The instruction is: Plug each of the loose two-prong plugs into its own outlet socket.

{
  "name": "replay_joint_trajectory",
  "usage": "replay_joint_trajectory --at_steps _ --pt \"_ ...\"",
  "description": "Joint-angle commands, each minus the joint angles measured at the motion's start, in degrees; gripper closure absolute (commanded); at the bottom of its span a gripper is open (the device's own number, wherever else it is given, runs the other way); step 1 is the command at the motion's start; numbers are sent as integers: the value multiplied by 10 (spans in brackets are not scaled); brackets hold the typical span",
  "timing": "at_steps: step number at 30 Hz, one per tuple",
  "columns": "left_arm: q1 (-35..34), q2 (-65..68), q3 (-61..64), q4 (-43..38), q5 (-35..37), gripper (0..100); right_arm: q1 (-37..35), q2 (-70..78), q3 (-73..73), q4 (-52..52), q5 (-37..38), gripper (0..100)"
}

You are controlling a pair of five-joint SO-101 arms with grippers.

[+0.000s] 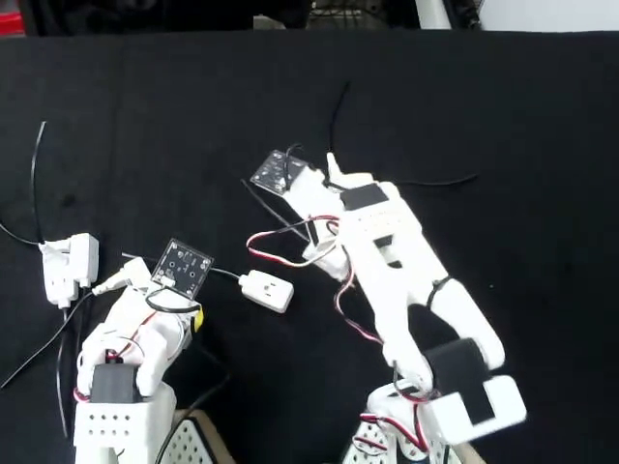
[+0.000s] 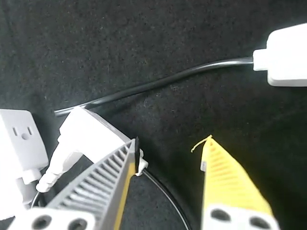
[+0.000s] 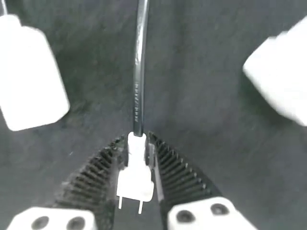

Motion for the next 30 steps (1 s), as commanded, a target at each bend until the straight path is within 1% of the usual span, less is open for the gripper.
replay_joint_trajectory --at_steps 1,2,6,7,8,10,13,16,18,21,26,30 --pt "-7 -1 5 2 -5 780 -11 18 -30 -40 12 949" --pt "-7 -1 5 2 -5 780 -18 29 -31 -40 11 908" --pt "-7 -1 5 1 -5 780 -55 69 -54 -39 11 688" --pt "-7 -1 5 1 -5 780 -55 76 -64 -33 11 648" --pt "-7 -1 6 1 -5 780 -51 79 -75 -19 11 630" --pt "-7 -1 6 0 -5 780 -34 78 -106 20 11 640" --pt "-7 -1 6 0 -5 780 2 80 -160 107 12 691" --pt "-7 -1 6 1 -7 780 25 82 -182 180 63 740" --pt "-7 -1 6 3 -22 780 31 82 -178 208 80 752" --pt "-7 -1 6 3 -31 780 28 82 -140 207 82 750" --pt "-7 -1 6 4 -32 780 27 83 -79 123 79 750" --pt "-7 -1 6 4 -32 780 27 83 -51 91 79 750"
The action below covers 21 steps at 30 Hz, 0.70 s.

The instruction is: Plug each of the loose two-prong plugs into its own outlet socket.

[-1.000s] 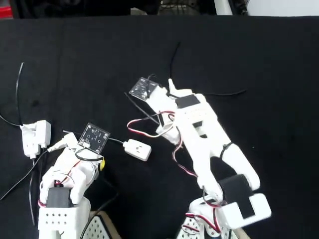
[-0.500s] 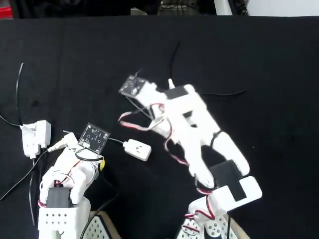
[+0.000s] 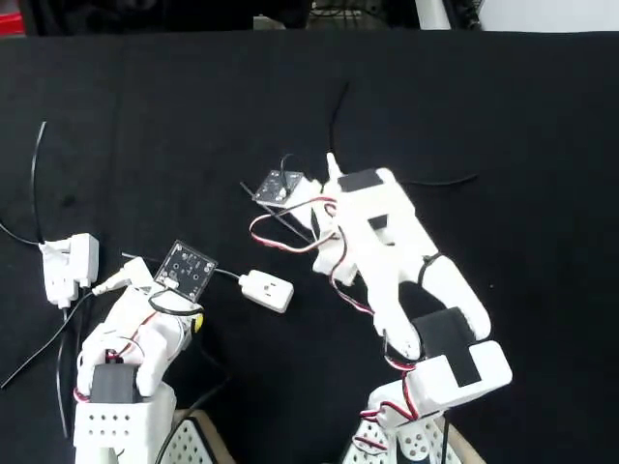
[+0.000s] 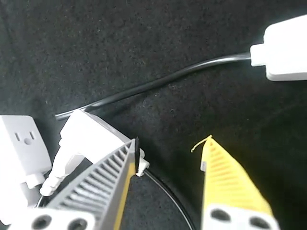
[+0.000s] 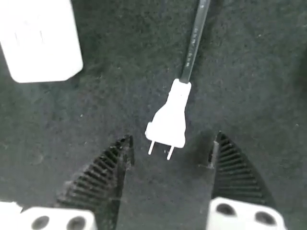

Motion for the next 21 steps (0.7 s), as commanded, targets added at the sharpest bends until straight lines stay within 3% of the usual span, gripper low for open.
replay_joint_trajectory --at_steps 1,9,21 --pt "-7 -1 6 4 -5 780 9 -2 11 -32 3 750" --pt "-7 -1 6 4 -5 780 11 -2 42 -98 -29 754" --pt "-7 -1 6 4 -6 780 36 -6 29 -100 -25 755"
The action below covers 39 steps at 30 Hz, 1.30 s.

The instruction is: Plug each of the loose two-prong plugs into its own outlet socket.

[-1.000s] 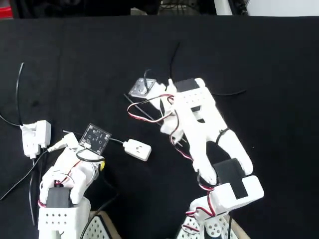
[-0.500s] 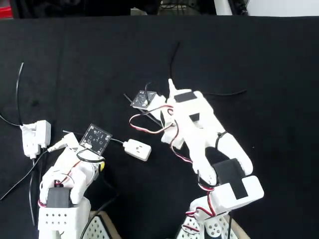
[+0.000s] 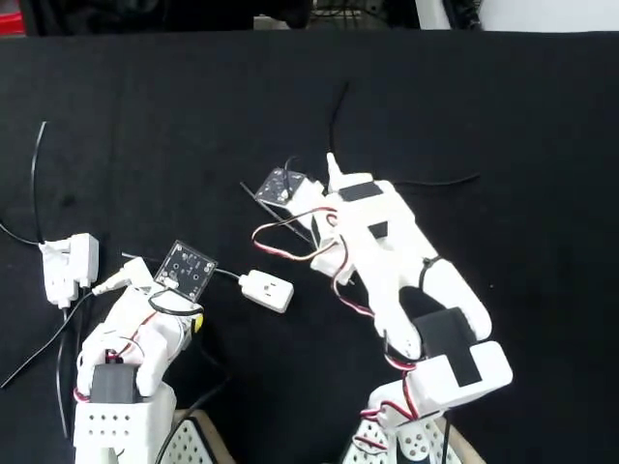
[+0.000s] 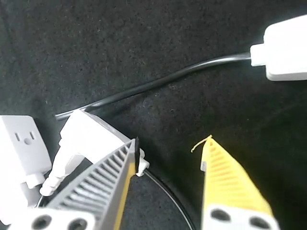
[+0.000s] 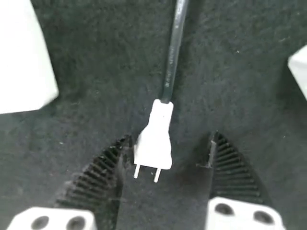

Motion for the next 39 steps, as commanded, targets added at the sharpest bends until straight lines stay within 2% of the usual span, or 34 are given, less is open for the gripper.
replay_joint_trajectory --at_steps 1,6,15,23,32,34,39 --pt "-7 -1 6 4 -6 780 32 -7 -15 -3 -2 755" --pt "-7 -1 6 4 -6 780 37 -2 -67 58 -1 755" --pt "-7 -1 6 4 -6 780 37 3 -77 58 -1 755" --pt "-7 -1 6 4 -6 780 70 116 -82 39 -4 755" --pt "-7 -1 6 4 -6 780 36 116 -92 51 -6 755" --pt "-7 -1 6 4 -6 780 29 116 -92 51 -6 773" --pt "-7 -1 6 4 -6 780 -19 117 -79 67 -6 892"
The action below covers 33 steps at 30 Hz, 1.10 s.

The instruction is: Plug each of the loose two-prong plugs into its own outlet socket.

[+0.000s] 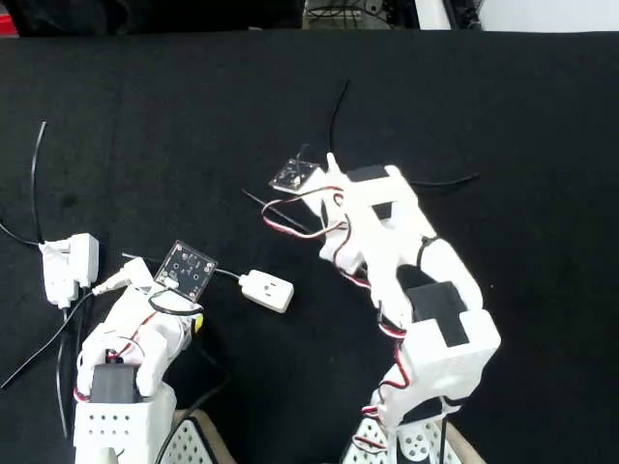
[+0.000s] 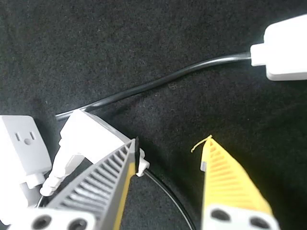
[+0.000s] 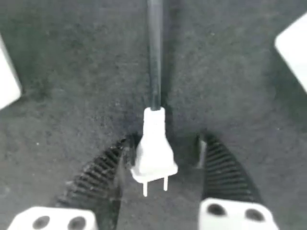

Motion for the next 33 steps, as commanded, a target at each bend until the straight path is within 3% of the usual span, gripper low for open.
replay_joint_trajectory --at_steps 1,8,16,25,27,31,33 --pt "-7 -1 6 4 -6 780 -40 8 15 18 -4 909" --pt "-7 -1 6 4 -6 780 -39 3 -6 18 -20 987" --pt "-7 -1 6 4 -6 780 -42 7 -134 92 -48 984" --pt "-7 -1 6 4 -6 780 -71 15 -174 59 -45 982" --pt "-7 -1 6 4 -6 780 -71 31 -177 40 -49 928" --pt "-7 -1 6 4 -6 780 -69 52 -182 44 -56 706" --pt "-7 -1 6 4 -6 780 -69 47 -196 83 -34 671"
